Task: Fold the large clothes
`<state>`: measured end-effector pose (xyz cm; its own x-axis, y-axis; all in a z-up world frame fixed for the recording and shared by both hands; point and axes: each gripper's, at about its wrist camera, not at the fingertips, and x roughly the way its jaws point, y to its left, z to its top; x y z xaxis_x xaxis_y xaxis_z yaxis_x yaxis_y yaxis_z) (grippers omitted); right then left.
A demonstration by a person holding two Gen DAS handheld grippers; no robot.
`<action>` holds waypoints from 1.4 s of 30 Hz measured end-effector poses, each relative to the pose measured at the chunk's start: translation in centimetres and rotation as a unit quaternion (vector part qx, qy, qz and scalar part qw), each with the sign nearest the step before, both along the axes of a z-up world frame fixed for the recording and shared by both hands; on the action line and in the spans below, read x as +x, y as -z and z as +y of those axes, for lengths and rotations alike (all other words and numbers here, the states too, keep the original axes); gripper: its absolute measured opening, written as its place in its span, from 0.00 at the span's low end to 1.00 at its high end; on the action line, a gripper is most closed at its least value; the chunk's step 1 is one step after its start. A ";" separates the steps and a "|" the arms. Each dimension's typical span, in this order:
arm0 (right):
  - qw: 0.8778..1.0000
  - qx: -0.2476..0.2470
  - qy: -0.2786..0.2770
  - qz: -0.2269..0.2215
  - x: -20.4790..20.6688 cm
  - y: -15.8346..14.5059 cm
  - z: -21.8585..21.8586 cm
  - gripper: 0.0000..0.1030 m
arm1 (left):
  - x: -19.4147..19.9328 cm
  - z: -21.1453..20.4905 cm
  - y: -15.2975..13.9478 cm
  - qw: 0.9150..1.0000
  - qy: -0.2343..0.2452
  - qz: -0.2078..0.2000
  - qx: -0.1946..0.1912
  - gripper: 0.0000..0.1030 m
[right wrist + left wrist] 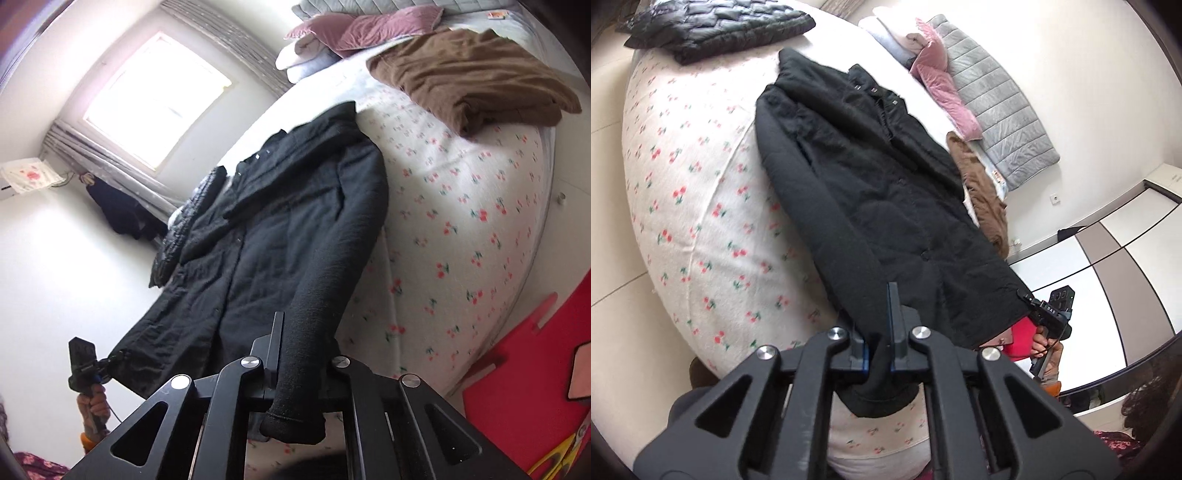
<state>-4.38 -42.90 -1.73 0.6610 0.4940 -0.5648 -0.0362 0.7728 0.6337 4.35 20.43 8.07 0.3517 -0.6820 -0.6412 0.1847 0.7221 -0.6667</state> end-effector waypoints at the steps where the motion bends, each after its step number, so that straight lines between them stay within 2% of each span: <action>1: 1.000 0.000 -0.002 -0.013 0.5 -1.2 0.1 0.08 | 0.7 -0.1 -1.2 1.000 0.001 -0.015 -0.004 0.07; 6: 0.997 -0.014 0.000 -0.075 4.5 -7.0 0.8 0.07 | 5.9 -1.8 -5.8 0.997 -0.009 -0.082 -0.016 0.07; 10: 0.994 -0.017 0.021 -0.106 9.6 -10.3 0.5 0.07 | 12.4 -2.2 -8.1 0.993 -0.035 -0.107 -0.031 0.07; 12: 0.992 -0.016 0.036 -0.117 12.7 -11.5 0.0 0.07 | 15.7 -2.2 -8.7 0.992 -0.049 -0.116 -0.026 0.07; 16: 0.990 -0.022 0.067 -0.118 19.8 -12.4 -1.4 0.07 | 23.5 -2.1 -7.8 0.990 -0.083 -0.113 -0.006 0.07; 21: 0.990 -0.036 0.102 -0.090 29.5 -10.4 -3.0 0.07 | 32.8 -1.6 -4.3 0.986 -0.124 -0.109 0.035 0.08; 25: 0.992 -0.014 0.116 -0.047 35.9 -6.2 -3.5 0.09 | 38.9 -2.7 0.9 0.986 -0.124 -0.077 0.075 0.10; 29: 0.992 0.003 0.124 0.020 40.6 -1.3 -3.6 0.20 | 42.1 -4.1 6.5 0.985 -0.119 -0.008 0.126 0.14; 31: 0.991 0.024 0.126 0.032 41.5 -0.3 -4.0 0.25 | 42.3 -4.1 7.3 0.984 -0.121 0.001 0.128 0.18; 32: 0.991 0.032 0.124 0.030 41.6 -0.4 -4.2 0.32 | 42.1 -3.9 7.2 0.985 -0.122 -0.004 0.121 0.19; 33: 0.991 0.036 0.123 0.025 41.6 -0.7 -4.6 0.42 | 41.8 -3.7 6.9 0.986 -0.120 -0.009 0.115 0.22; 34: 0.991 0.036 0.127 0.016 41.4 -1.3 -4.9 0.48 | 41.5 -3.5 6.6 0.987 -0.116 -0.015 0.114 0.28; 36: 0.989 0.038 0.145 -0.012 40.5 -2.7 -6.1 0.68 | 41.0 -3.3 5.8 0.987 -0.107 -0.025 0.120 0.30; 38: 0.985 0.032 0.166 -0.036 39.5 -4.0 -7.1 0.73 | 40.4 -3.0 5.2 0.986 -0.099 -0.031 0.127 0.37; 39: 0.985 0.021 0.168 -0.039 39.3 -4.4 -7.4 0.73 | 40.1 -2.9 4.9 0.986 -0.099 -0.039 0.132 0.53; 40: 0.985 0.007 0.166 -0.036 39.3 -4.5 -7.5 0.73 | 39.7 -2.7 4.5 0.983 -0.104 -0.052 0.140 0.74; 42: 0.987 -0.030 0.156 -0.023 39.6 -4.2 -7.0 0.73 | 38.6 -2.0 3.4 0.973 -0.127 -0.101 0.164 0.85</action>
